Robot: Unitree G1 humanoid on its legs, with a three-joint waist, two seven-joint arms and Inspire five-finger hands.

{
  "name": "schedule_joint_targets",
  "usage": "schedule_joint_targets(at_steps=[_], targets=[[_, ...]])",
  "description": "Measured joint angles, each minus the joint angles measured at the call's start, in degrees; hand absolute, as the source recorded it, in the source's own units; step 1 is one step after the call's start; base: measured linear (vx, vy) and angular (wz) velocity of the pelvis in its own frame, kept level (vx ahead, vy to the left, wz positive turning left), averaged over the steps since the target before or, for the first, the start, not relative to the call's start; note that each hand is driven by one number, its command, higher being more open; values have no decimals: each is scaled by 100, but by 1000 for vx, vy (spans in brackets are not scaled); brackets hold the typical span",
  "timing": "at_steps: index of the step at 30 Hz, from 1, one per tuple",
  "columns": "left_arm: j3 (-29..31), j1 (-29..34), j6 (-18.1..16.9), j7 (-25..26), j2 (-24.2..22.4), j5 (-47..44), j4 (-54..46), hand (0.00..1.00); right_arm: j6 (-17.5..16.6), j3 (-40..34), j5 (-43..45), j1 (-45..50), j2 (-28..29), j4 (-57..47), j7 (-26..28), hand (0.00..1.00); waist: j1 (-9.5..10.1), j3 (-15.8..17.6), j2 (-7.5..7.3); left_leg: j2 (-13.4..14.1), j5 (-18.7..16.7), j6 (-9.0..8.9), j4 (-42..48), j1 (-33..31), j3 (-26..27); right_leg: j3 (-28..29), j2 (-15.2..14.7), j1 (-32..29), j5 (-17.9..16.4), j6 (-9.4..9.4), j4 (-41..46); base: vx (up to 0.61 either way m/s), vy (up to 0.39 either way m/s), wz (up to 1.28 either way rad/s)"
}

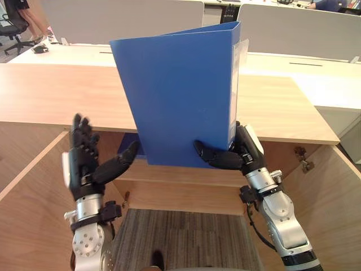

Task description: Walk over to the cabinet, pick up the folder, carry it to the office cabinet, place the folder inside the office cabinet, then close the office cabinet door

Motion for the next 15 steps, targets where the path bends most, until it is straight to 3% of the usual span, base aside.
schedule_joint_targets(at_steps=[3, 6, 13, 15], targets=[[119, 136, -3, 21, -66, 6, 570, 100, 0, 21, -216, 30, 13, 2, -18, 0, 22, 0, 1, 1, 10, -10, 0, -27, -47, -50, 2, 0, -9, -4, 0, 17, -1, 9], [114, 129, 196, -70, -53, 243, 2217, 100, 0, 243, -420, 49, 2, 120, -17, 0, 11, 0, 0, 0, 13, -8, 0, -41, -64, -67, 1, -2, -13, -2, -3, 20, 2, 2], [-136, -145, 548, -391, 283, 832, 4882, 100, 1, 1154, -810, -22, -227, 995, -24, 0, 14, 37, -1, 99, 33, -40, 5, -237, -23, -32, 26, -238, 0, -23, 29, 0, 0, -3], [-251, -472, 633, -386, 495, 858, 5606, 100, 1, 1611, -1149, -386, -374, 1392, -22, 0, 23, 415, -1, 165, 73, -84, 56, -427, 42, 42, 82, -546, 7, -43, 218, -29, -7, -16]])
